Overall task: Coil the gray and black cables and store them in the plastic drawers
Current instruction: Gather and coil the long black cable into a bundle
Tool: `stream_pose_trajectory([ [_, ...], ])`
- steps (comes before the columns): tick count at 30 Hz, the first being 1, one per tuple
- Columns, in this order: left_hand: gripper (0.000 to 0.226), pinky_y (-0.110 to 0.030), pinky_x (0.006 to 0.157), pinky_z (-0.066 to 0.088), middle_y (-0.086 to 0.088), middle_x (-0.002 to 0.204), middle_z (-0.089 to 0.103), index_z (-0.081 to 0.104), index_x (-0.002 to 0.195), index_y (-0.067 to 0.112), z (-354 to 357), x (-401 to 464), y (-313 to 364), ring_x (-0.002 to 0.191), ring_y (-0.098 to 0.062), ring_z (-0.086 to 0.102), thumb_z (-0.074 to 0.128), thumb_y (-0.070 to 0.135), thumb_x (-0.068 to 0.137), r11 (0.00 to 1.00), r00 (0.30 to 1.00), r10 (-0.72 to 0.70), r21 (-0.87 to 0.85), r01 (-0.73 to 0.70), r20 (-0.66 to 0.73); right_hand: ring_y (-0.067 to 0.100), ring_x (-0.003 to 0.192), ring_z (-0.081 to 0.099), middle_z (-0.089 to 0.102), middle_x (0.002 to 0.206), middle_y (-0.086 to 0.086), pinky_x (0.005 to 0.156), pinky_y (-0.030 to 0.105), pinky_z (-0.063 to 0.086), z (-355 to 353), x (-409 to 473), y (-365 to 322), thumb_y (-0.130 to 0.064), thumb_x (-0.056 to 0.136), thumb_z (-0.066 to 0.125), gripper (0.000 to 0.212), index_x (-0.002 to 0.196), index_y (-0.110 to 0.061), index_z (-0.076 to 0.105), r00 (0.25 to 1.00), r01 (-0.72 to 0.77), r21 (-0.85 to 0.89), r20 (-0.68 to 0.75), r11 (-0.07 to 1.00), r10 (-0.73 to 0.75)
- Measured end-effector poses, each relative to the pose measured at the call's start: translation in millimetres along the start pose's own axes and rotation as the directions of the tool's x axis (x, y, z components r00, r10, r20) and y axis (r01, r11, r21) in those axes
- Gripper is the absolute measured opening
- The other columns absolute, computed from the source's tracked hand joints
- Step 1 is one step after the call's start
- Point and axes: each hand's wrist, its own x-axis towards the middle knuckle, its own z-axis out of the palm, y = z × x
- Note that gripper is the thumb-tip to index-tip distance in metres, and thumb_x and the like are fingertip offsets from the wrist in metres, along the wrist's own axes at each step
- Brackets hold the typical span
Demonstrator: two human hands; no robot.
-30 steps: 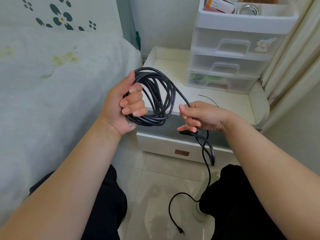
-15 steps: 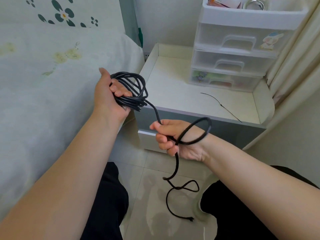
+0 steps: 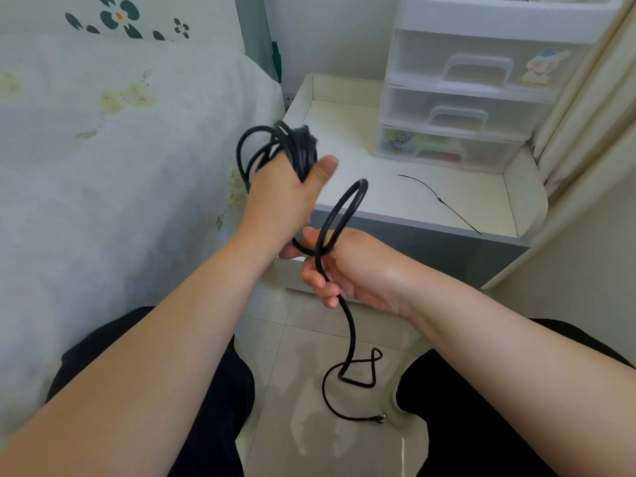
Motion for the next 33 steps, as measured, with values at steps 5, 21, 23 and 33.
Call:
stream_pose_trajectory([
  [5,0.062,-0.017,0.051,0.032,0.006,0.056,0.05,0.046,0.061,0.017,7,-8,3,0.049,-0.002,0.045,0.023,0.067,0.09,1.0,0.955,0.002,0.029,-0.011,0.296,0.013,0.039,0.032,0.042,0.049,0.003,0.043,0.026,0.033,-12,-3,-1,-0.026,0.102,0.029,0.045,0.099,0.006,0.061,1.0,0.004,-0.044,-0.024,0.999,-0.005],
  [21,0.08,-0.024,0.047,0.039,0.0,0.047,0.041,0.048,0.075,0.011,-5,-18,8,0.039,-0.015,0.037,0.021,0.085,0.064,0.84,0.694,-0.194,-0.247,0.482,0.693,0.003,0.04,0.016,0.022,0.049,-0.01,0.033,0.015,0.014,-53,7,-17,-0.037,0.098,0.044,0.032,0.084,-0.017,0.064,0.985,0.14,0.304,-0.144,0.942,-0.099],
  [23,0.061,-0.024,0.047,0.037,0.002,0.048,0.038,0.056,0.074,0.015,-9,-17,6,0.039,-0.012,0.034,0.043,0.074,0.073,0.827,0.666,-0.11,-0.304,0.473,0.737,0.003,0.039,0.018,0.025,0.049,-0.009,0.035,0.015,0.014,-56,9,-16,-0.031,0.099,0.044,0.034,0.078,-0.018,0.067,0.97,0.184,0.241,-0.203,0.953,-0.136],
  [33,0.044,-0.022,0.057,0.049,-0.004,0.052,0.063,0.06,0.058,0.009,-11,-18,4,0.049,-0.015,0.06,0.07,0.045,0.081,0.952,0.732,-0.195,-0.054,0.301,0.653,0.023,0.066,0.052,0.058,0.071,0.0,0.061,0.033,0.04,-72,7,-20,-0.043,0.098,0.039,0.031,0.094,-0.017,0.055,0.658,-0.2,-0.873,-0.456,0.445,-0.599],
])
